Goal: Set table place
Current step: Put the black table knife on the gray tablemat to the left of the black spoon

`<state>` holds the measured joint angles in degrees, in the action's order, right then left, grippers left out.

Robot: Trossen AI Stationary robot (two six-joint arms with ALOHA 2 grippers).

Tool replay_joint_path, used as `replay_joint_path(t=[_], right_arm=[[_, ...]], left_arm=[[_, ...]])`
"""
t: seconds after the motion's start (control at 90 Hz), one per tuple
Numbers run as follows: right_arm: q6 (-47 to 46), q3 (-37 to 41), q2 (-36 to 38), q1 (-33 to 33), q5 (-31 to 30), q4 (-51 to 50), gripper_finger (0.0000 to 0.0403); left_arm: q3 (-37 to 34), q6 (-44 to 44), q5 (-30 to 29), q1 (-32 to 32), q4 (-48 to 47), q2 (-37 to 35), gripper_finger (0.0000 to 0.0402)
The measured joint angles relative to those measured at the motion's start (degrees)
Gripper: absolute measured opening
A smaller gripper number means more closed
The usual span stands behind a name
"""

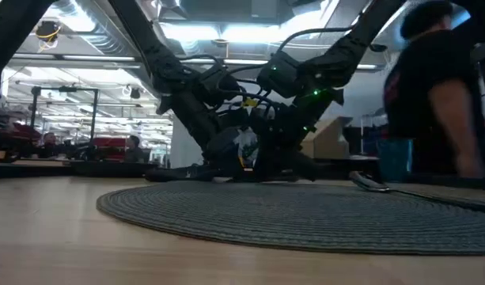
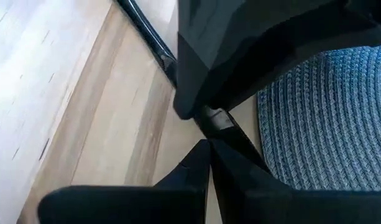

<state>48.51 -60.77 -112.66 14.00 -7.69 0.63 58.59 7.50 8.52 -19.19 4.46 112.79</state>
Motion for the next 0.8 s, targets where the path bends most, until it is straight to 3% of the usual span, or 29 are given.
replay_joint_path(t=[0.189,0.356,0.5,0.8], right_arm=[[-0.13,-0.15,-1.50,0.00,2.74,0.89,0.0064],[-0.01,-0.27,-2.21,0.00,3.05,0.07,0.0012],[0.00,-0.31,-2.25,-0.07,2.49,-0.39,0.0004],[-0.37,-0.24,-1.72,-0.15,2.04,-0.93,0.0000]], left_arm=[[0.00,-0.01,0.47,0.08,0.08,0.02,0.0000],[0.00,-0.11,0.54,0.08,0.33,0.02,0.0000],[0.00,-0.42,0.14,0.08,0.14,-0.34,0.0000],[-0.19,-1.36,-7.25,0.35,-5.77,-6.44,0.0000]])
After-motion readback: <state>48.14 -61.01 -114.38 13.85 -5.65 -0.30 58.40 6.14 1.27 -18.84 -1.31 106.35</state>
